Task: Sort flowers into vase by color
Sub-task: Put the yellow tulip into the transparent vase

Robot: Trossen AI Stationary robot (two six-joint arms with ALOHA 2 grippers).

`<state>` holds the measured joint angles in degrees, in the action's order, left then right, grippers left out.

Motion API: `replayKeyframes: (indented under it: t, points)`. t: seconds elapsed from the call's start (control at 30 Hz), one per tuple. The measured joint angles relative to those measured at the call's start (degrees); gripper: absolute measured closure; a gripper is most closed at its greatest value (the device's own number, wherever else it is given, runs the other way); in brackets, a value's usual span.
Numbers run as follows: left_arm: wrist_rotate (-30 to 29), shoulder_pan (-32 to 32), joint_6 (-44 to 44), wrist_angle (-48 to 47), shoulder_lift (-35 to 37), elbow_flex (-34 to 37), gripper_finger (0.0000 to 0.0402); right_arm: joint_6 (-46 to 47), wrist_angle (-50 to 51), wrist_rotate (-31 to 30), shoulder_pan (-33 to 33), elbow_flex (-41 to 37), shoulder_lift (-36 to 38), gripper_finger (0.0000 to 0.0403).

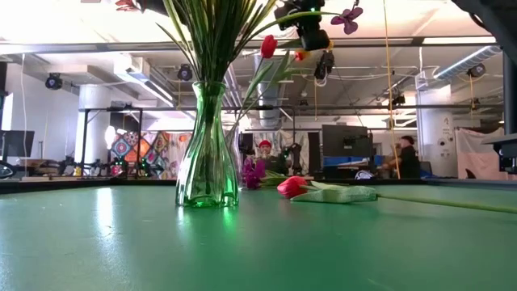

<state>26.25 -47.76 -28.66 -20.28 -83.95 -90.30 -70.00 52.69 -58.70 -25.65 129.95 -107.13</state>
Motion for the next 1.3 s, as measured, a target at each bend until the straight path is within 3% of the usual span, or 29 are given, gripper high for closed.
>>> replayKeyframes:
  t: [0.5,0.87,1.07,1.3]
  points:
    - [-1.26,1.03,-0.96,8.22,-6.63,-0.04,0.0117,-13.76,-9.7,0.57,2.78,-0.04,-0.82,0.0391]
    - [-1.74,3.14,-0.16,9.58,-9.63,-0.04,0.0125,-16.31,-11.57,0.59,3.28,-0.04,-2.83,0.039]
    - [-3.47,3.2,0.66,11.65,-10.17,-0.04,0.0158,-16.28,-11.5,0.61,3.39,-0.04,-3.17,0.039]
    - [-4.89,3.14,0.67,11.9,-10.17,-0.04,0.0243,-16.24,-11.5,0.63,3.39,-0.04,-3.17,0.039]
